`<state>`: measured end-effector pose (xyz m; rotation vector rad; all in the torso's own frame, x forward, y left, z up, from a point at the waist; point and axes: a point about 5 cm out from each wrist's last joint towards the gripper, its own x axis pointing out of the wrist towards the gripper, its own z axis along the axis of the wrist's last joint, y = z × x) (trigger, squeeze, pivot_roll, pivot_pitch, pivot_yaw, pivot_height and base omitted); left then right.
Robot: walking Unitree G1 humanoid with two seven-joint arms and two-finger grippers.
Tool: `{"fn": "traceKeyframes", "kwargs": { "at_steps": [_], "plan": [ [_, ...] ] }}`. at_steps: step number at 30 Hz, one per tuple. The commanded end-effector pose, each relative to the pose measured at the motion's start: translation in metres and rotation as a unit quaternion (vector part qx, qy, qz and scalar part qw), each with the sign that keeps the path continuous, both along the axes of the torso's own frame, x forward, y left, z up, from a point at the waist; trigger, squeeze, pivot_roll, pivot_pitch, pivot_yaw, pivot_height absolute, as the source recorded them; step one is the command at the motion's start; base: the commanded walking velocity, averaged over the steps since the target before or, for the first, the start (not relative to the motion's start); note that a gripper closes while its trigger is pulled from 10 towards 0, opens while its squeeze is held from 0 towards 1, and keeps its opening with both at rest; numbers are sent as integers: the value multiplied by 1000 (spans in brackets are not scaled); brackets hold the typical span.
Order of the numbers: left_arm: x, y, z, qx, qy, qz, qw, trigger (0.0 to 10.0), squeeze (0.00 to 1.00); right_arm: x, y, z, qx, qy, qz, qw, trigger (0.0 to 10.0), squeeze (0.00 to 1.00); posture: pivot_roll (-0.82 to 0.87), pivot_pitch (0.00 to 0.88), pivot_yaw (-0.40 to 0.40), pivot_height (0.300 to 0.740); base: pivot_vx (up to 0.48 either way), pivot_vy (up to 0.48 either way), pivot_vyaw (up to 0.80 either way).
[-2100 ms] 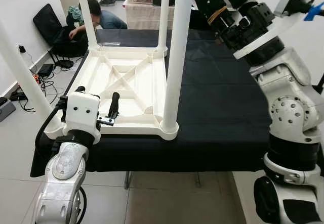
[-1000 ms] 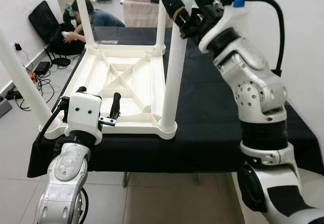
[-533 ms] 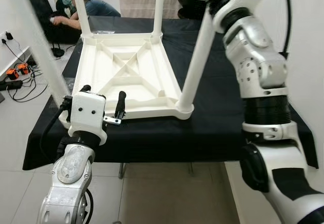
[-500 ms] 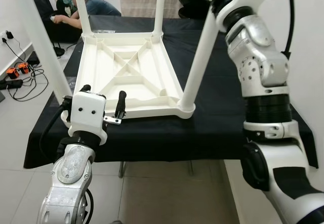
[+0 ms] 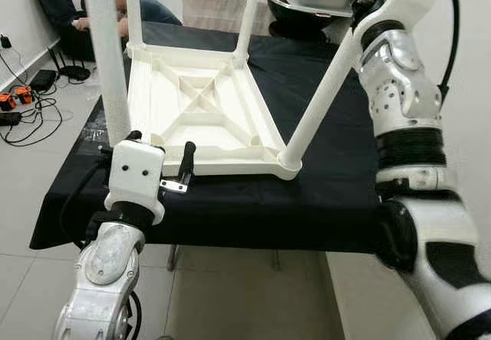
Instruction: Building children table
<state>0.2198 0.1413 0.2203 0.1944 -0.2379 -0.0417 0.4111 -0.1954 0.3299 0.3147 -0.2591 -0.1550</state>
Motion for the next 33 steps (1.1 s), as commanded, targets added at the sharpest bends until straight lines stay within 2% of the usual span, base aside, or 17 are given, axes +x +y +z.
{"fn": "traceKeyframes", "kwargs": {
  "at_steps": [1,4,6,8,11,14,15,16,17,19,20,21,22,23,24,27,33],
  "plan": [
    [-2,-3,0,1,3,-5,1000,10000,0,0,-7,-125,80,235,-6,969,0,0,68,206,-92,740,0,0,0],
    [-4,-3,0,0,6,-7,1000,10000,0,-5,-12,-145,115,267,-15,957,0,0,71,216,-91,740,0,0,0],
    [-8,-5,0,0,15,-11,1000,10000,0,-17,-19,-181,157,315,-28,935,0,0,83,238,-89,740,0,0,0],
    [-8,-5,0,0,15,-11,1000,10000,0,-17,-19,-181,157,315,-28,935,0,0,83,238,-89,740,0,0,0],
    [-10,-7,-1,1,23,-15,1000,10000,0,-28,-25,-205,154,348,-46,924,0,0,98,259,-81,740,0,0,0],
    [-11,-7,0,0,24,-16,1000,10000,0,-25,-22,-200,139,340,-27,930,0,0,94,259,-79,740,0,0,0],
    [-12,-7,1,-2,24,-15,1000,10000,0,-17,-19,-185,103,314,-5,944,0,0,93,260,-78,740,0,0,0],
    [-12,-7,1,-2,24,-15,1000,10000,0,-17,-19,-185,103,314,-5,944,0,0,93,260,-78,740,0,0,0],
    [-12,-7,2,-2,23,-17,1000,10000,0,-3,-7,-148,58,249,53,965,0,0,87,256,-70,740,0,0,0],
    [-9,-8,4,-3,21,-18,1000,10000,0,11,3,-85,-16,157,91,983,0,0,87,256,-70,740,0,0,0],
    [-7,-8,6,-1,18,-21,1000,10000,0,14,-4,-45,-5,105,84,991,0,0,73,254,-67,740,0,0,0],
    [-5,-9,7,1,17,-23,1000,10000,0,13,-11,-22,11,75,74,994,0,0,73,254,-67,740,0,0,0],
    [-5,-9,7,1,17,-23,1000,10000,0,13,-11,-22,11,75,74,994,0,0,73,254,-67,740,0,0,0],
    [-5,-9,8,4,14,-24,1000,10000,0,8,-25,21,9,16,60,998,0,0,88,252,-72,740,0,0,0],
    [-6,-8,9,4,14,-24,1000,10000,0,5,-23,42,-16,-14,73,997,0,0,88,250,-76,740,0,0,0],
    [-7,-6,10,7,13,-21,1000,10000,0,-3,-8,81,-65,-71,107,990,0,0,80,245,-71,740,0,0,0],
    [-5,-9,13,6,5,-25,1000,10000,0,-5,-5,93,-26,-83,120,989,0,0,82,238,-75,740,0,0,0]
  ]
}}
